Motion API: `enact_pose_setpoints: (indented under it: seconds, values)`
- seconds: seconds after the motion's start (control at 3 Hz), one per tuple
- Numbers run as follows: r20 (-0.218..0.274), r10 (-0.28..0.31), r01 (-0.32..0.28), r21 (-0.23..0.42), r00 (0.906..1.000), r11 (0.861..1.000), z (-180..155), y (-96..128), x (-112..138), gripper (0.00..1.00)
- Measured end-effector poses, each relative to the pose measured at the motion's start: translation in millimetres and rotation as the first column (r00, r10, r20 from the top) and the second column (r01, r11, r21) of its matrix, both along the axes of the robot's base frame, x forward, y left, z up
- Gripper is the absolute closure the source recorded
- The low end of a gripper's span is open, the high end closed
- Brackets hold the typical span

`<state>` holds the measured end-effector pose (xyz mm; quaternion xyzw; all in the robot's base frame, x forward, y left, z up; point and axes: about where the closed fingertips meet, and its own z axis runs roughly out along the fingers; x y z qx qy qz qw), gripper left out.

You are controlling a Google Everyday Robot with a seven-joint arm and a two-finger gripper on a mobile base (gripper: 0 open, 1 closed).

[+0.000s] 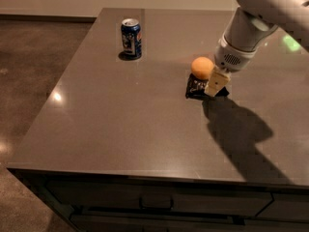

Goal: Move rxbar chocolate near orange

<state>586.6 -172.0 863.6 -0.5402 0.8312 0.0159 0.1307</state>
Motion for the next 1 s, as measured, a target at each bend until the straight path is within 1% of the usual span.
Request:
enact_pose_setpoints:
  seconds: [0.67, 1.0]
  values:
    - [-0.002, 0.002, -0.002, 0.000, 1.0000, 1.000, -2.7, 1.5, 0.8, 0.05]
    - [-0.003, 0.003, -0.003, 0.000, 1.0000, 1.000, -3.6, 2.0, 1.0, 0.00]
